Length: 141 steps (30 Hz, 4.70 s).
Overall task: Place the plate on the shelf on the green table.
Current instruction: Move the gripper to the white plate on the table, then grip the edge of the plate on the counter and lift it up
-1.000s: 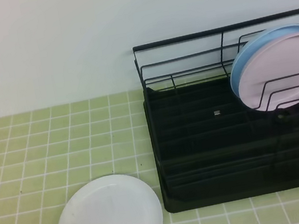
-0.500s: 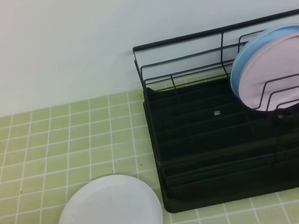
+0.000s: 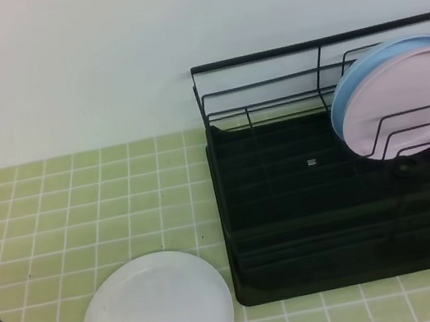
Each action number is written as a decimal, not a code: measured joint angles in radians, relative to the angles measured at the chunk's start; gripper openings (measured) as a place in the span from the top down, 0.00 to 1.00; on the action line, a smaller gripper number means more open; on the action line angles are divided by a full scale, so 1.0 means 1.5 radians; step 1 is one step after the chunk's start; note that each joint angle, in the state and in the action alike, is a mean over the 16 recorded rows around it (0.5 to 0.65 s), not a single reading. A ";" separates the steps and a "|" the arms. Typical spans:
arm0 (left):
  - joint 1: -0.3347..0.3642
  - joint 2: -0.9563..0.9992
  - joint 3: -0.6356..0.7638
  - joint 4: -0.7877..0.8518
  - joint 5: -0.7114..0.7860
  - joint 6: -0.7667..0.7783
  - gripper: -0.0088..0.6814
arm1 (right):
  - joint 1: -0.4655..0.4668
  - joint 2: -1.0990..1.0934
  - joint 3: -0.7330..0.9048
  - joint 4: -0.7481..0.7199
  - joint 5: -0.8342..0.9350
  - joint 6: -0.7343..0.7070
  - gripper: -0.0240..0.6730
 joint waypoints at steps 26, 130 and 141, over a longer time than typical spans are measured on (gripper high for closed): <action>-0.005 0.413 -0.176 0.144 0.160 -0.079 0.99 | 0.074 0.348 -0.132 -0.503 0.292 0.411 0.97; 0.103 1.059 -0.355 0.029 0.204 0.137 0.96 | 0.240 0.487 -0.196 -0.316 0.370 0.314 0.97; 0.103 1.002 -0.415 0.040 0.270 0.122 0.98 | 0.240 0.487 -0.196 -0.306 0.373 0.314 0.97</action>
